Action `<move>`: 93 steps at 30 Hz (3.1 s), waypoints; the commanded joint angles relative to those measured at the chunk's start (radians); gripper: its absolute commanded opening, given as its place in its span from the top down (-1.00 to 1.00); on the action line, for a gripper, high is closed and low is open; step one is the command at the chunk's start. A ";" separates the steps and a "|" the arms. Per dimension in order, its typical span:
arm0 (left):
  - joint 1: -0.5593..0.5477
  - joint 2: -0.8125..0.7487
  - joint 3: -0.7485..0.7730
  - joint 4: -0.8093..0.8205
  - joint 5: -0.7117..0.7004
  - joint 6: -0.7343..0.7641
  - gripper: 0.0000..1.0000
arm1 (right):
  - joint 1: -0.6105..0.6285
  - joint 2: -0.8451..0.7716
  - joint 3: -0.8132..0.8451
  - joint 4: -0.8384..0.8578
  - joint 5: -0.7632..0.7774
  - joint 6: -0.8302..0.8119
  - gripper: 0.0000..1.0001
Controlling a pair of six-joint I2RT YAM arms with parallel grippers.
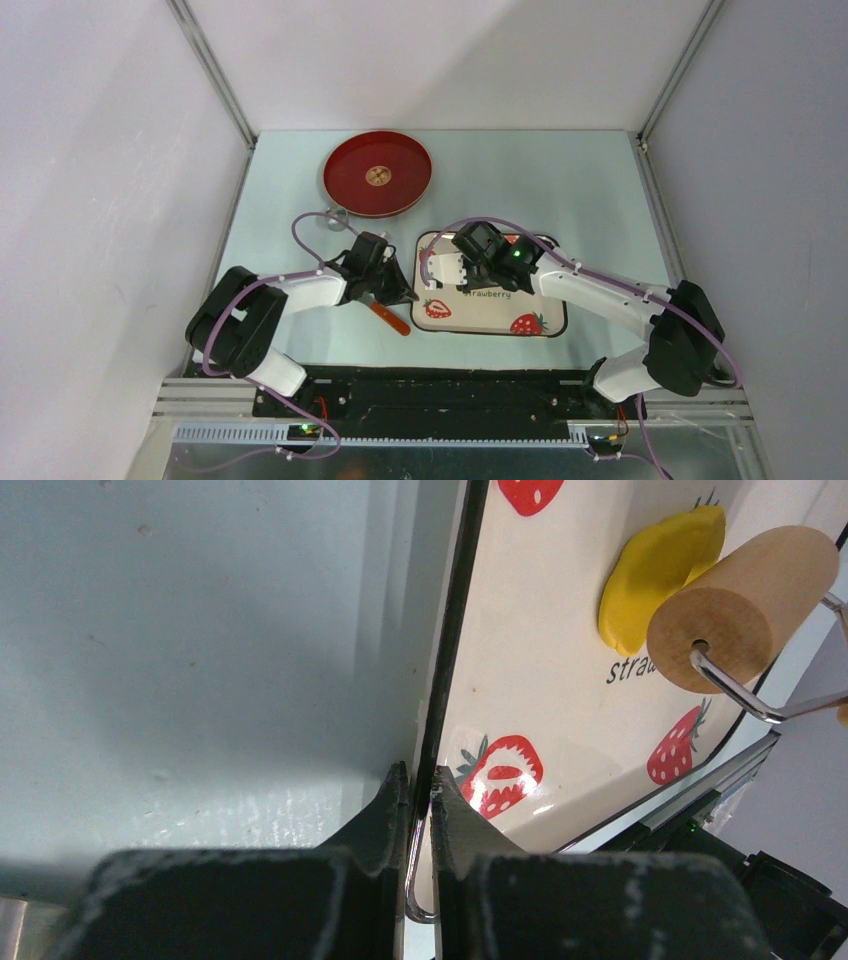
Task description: Roll out the dumpling wrappers from the dough
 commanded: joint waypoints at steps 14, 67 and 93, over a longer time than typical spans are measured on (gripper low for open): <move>0.020 0.040 -0.038 -0.080 -0.115 0.020 1.00 | 0.017 0.091 -0.097 0.035 -0.079 0.055 1.00; 0.021 0.035 -0.042 -0.079 -0.116 0.017 1.00 | 0.087 0.187 -0.264 -0.045 -0.309 0.226 1.00; 0.021 0.035 -0.041 -0.079 -0.115 0.017 1.00 | -0.059 -0.105 -0.096 0.145 -0.186 0.228 1.00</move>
